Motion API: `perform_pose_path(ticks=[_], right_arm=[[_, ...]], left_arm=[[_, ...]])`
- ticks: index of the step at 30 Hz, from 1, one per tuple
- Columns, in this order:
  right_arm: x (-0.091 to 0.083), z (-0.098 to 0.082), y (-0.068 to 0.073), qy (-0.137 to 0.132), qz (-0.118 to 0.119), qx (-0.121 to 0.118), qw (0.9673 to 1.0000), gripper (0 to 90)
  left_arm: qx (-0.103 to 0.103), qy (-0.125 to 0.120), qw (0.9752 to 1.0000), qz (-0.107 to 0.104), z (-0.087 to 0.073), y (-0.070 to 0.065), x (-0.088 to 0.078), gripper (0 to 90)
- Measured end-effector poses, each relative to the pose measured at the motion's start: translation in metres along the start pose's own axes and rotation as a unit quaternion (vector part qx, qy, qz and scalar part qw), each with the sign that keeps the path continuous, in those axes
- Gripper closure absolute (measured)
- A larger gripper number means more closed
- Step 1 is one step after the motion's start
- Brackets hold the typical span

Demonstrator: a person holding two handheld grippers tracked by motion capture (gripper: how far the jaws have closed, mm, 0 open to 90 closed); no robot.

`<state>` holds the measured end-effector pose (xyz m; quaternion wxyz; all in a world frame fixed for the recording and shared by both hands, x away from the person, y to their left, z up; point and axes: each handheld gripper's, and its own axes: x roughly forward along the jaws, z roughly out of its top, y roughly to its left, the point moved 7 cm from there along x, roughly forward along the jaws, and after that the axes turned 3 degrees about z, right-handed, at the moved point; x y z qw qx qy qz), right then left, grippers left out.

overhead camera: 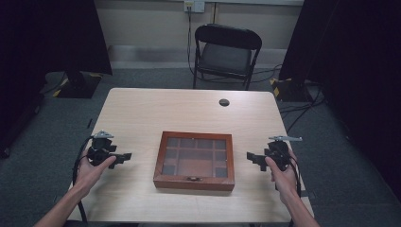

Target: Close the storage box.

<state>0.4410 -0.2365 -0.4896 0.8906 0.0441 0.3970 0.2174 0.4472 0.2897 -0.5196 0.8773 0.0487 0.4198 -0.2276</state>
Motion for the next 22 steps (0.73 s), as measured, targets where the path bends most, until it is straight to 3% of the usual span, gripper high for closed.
perform_pose_path(ticks=[2,6,10,12,14,15,19,22], right_arm=[[0.005,-0.006,-0.006,0.017,-0.015,-0.002,0.9998,15.3],[0.016,-0.021,-0.015,0.051,-0.042,-0.002,0.9978,15.4],[0.026,-0.035,-0.023,0.076,-0.078,-0.001,0.994,14.1],[0.029,-0.037,-0.024,0.057,-0.109,-0.023,0.9922,13.2],[0.032,-0.038,-0.025,0.04,-0.117,-0.038,0.9916,6.4],[0.036,-0.04,-0.024,0.027,-0.112,-0.042,0.9924,0.0],[0.04,-0.041,-0.024,-0.013,-0.116,-0.044,0.9921,0.0],[0.04,-0.041,-0.023,-0.012,-0.117,-0.045,0.9921,0.0]], left_arm=[[-0.005,0.01,0.9999,0.004,-0.005,0.003,0.005,19.0],[0.007,0.022,0.9993,0.03,-0.013,0.009,0.013,19.0],[0.021,0.007,0.9985,0.05,-0.015,0.01,0.016,17.0],[0.034,-0.009,0.9972,0.065,-0.017,0.01,0.018,14.6],[0.028,-0.023,0.997,0.069,-0.018,0.008,0.019,12.7],[0.022,-0.032,0.9968,0.07,-0.019,0.007,0.02,12.0],[0.032,-0.057,0.9955,0.069,-0.02,0.009,0.023,6.9],[0.032,-0.057,0.9955,0.069,-0.02,0.009,0.023,6.7]])
